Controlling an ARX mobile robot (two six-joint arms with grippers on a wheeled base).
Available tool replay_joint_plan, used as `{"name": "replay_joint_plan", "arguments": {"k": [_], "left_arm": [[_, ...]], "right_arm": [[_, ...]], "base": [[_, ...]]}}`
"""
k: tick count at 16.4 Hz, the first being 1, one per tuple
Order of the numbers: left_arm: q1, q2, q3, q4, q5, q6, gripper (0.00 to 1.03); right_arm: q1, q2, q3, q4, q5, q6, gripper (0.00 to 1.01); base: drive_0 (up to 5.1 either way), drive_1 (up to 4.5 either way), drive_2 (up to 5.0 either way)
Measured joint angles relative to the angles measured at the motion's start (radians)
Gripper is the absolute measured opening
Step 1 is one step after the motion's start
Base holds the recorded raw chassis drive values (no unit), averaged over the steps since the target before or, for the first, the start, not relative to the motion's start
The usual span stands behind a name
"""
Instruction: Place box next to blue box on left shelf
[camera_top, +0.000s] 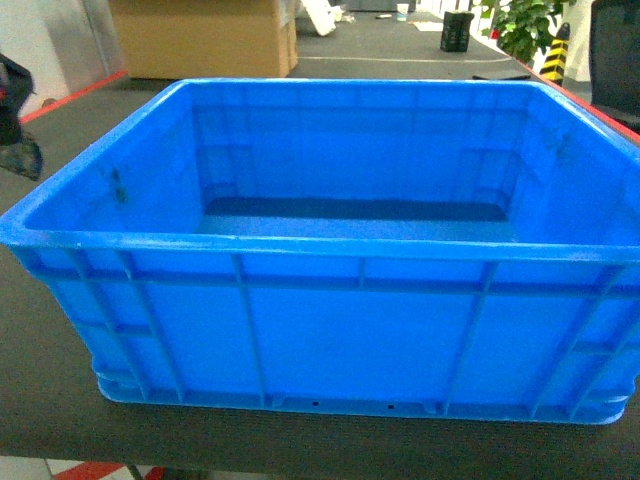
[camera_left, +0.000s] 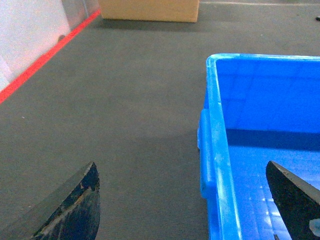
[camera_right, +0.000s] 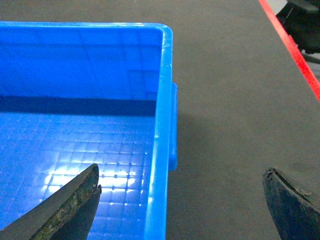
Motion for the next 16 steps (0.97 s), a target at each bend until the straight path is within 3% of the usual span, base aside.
{"name": "replay_joint_plan", "arguments": {"k": [5, 8, 13, 14, 16], "left_arm": [[-0.039, 0.225, 0.149, -0.082, 0.012, -0.059, 0.98], [-0.056, 0.277, 0.179, -0.117, 0.014, -0.072, 0.98], [-0.055, 0.313, 0.208, -0.137, 0.020, -0.089, 0.98], [-0.055, 0.321, 0.215, -0.161, 0.019, -0.090, 0.96], [-0.055, 0.325, 0.224, -0.184, 0.021, -0.092, 0.74]], "right_arm": [[-0.008, 0.274, 0.120, -0.047, -0.005, 0.053, 0.98], [-0.007, 0.288, 0.147, -0.048, -0.013, 0.078, 0.98], [0.007, 0.320, 0.156, -0.066, -0.026, 0.091, 0.98], [0.008, 0.330, 0.157, -0.069, -0.026, 0.096, 0.95], [0.014, 0.343, 0.164, -0.067, -0.024, 0.096, 0.74]], "base": [[0.0, 0.00, 0.0], [0.0, 0.00, 0.0], [0.0, 0.00, 0.0], [0.0, 0.00, 0.0], [0.0, 0.00, 0.0]]}}
